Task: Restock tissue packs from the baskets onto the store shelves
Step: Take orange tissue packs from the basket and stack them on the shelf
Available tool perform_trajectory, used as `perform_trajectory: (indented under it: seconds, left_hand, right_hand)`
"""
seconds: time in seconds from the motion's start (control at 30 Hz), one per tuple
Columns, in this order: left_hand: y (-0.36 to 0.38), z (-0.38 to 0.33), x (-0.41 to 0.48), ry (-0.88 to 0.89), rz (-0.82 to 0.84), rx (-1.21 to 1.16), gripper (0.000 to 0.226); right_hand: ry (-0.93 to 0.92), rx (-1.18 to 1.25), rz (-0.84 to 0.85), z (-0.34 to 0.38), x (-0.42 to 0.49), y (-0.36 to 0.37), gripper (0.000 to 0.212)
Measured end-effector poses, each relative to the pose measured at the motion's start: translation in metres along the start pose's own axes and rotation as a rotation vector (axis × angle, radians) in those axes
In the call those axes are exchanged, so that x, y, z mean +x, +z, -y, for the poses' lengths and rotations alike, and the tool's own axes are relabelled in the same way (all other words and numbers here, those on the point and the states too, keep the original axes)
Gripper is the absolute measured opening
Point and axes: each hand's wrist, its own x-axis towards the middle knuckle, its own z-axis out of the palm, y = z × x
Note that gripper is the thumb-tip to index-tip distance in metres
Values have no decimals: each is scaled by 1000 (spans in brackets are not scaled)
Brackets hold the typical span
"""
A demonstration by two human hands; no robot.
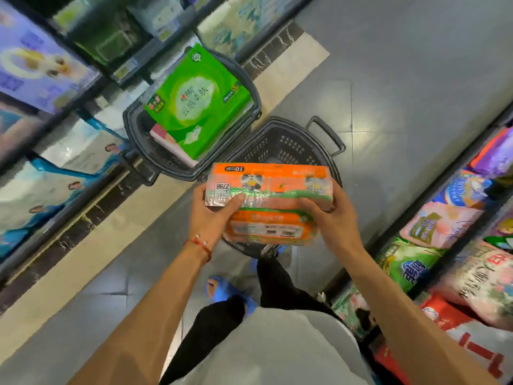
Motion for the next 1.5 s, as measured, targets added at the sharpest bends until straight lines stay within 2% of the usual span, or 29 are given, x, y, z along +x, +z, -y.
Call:
perform_trajectory:
  seconds: [0.2, 0.27, 0.33, 0.43, 0.53, 0.77, 0.9, 1.1, 1.17, 1.27, 1.37, 1.43, 1.5]
  left_hand:
    - [-92, 12, -43, 96, -123, -135, 78]
    - [-124, 16, -57, 140, -170, -143, 85]
    - [-155, 19, -72, 167, -229, -170, 84]
    - [-198, 27, -92, 171, -311, -238, 82]
    - [-239, 40, -111, 156, -332, -311, 89]
    - [-323, 59, -154, 185, -367, -474, 78]
    - [-372, 58, -172, 260, -384, -550, 72]
    - [-431, 71, -175, 326, -527, -565, 96]
    - [-443, 70, -174, 325, -527, -596, 103]
    - [-459, 69, -166, 282, -498, -657, 100]
    - [-474, 65, -155, 260, -493, -667, 106]
    - [-482, 56, -147, 219, -520, -637, 98]
    - [-487, 47, -135, 167, -584, -700, 79]
  right_hand:
    - [-93, -97, 105, 36, -37, 51, 50]
    - [-106, -110, 135, 51, -53, 68, 43]
    - [-109, -106, 179, 65, -71, 88, 37]
    - [-128, -73, 237, 88, -99, 119, 44]
    - [-195, -99, 301, 109, -129, 150, 49]
    - [-319, -196, 445, 150, -187, 221, 45]
    - [-365, -233, 525, 173, -204, 270, 41]
    - [-411, -246, 639, 205, -221, 337, 47]
    - [-406, -235, 643, 211, -222, 354, 42]
    - [-394, -226, 656, 217, -219, 378, 27]
    - [-399, -207, 671, 224, -208, 402, 27]
    - [-405, -192, 653, 230, -197, 422, 33]
    - [-432, -176, 628, 238, -185, 449, 49]
